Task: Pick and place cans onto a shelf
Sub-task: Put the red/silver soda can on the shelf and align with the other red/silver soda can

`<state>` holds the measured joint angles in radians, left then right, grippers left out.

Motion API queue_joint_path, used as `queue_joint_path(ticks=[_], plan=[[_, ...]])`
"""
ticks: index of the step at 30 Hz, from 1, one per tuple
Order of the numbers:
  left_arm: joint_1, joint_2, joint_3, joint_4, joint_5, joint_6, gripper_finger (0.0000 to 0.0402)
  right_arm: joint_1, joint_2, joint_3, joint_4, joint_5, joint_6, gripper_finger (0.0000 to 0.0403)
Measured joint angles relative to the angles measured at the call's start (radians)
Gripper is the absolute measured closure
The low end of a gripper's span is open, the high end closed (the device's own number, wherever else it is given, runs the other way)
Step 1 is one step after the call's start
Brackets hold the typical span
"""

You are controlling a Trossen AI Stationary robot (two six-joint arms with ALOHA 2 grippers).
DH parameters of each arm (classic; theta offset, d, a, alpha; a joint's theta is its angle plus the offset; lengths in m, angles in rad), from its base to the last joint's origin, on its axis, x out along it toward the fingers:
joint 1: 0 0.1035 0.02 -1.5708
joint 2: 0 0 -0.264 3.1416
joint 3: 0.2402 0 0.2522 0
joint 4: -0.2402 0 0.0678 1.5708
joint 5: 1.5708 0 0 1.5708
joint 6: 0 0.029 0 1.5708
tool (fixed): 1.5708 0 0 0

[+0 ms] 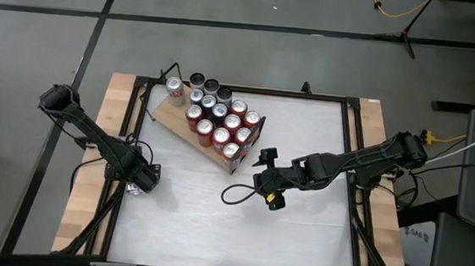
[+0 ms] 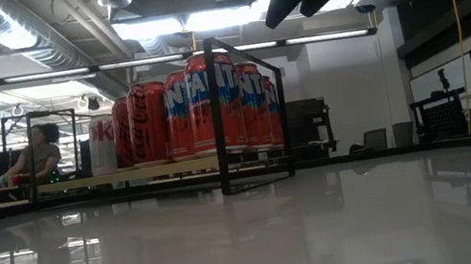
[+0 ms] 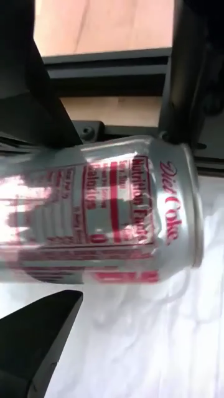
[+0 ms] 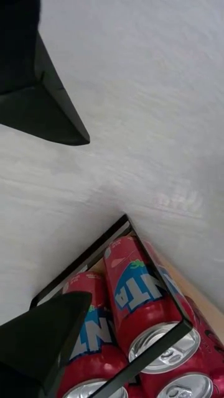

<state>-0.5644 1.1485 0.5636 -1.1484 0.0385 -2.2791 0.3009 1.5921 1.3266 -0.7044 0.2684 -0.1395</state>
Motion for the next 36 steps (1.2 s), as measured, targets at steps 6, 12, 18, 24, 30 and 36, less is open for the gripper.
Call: queue_joint_path(ticks=[6,12,18,24,30,36], plan=[[0.000,0.069,-0.001,0.032,-0.019,0.012,0.0031,0.000,0.000,0.000,0.000,0.000,0.000,0.0013],[0.000,0.098,0.000,0.041,-0.018,0.014,0.0031,0.000,0.000,0.000,0.000,0.000,0.000,0.0013],[0.000,0.099,0.001,0.068,-0.039,0.016,0.0068,0.000,0.000,0.000,0.000,0.000,0.000,0.0013],[0.000,0.094,0.006,0.164,-0.142,0.062,0.0127,0.000,0.000,0.000,0.000,0.000,0.000,0.0013],[0.000,0.088,0.003,0.351,-0.268,0.182,0.0127,0.000,0.000,0.000,0.001,0.000,0.000,0.0013],[0.000,0.089,0.002,0.639,-0.430,0.499,0.0127,0.000,0.000,0.000,0.018,-0.003,0.000,0.0013]])
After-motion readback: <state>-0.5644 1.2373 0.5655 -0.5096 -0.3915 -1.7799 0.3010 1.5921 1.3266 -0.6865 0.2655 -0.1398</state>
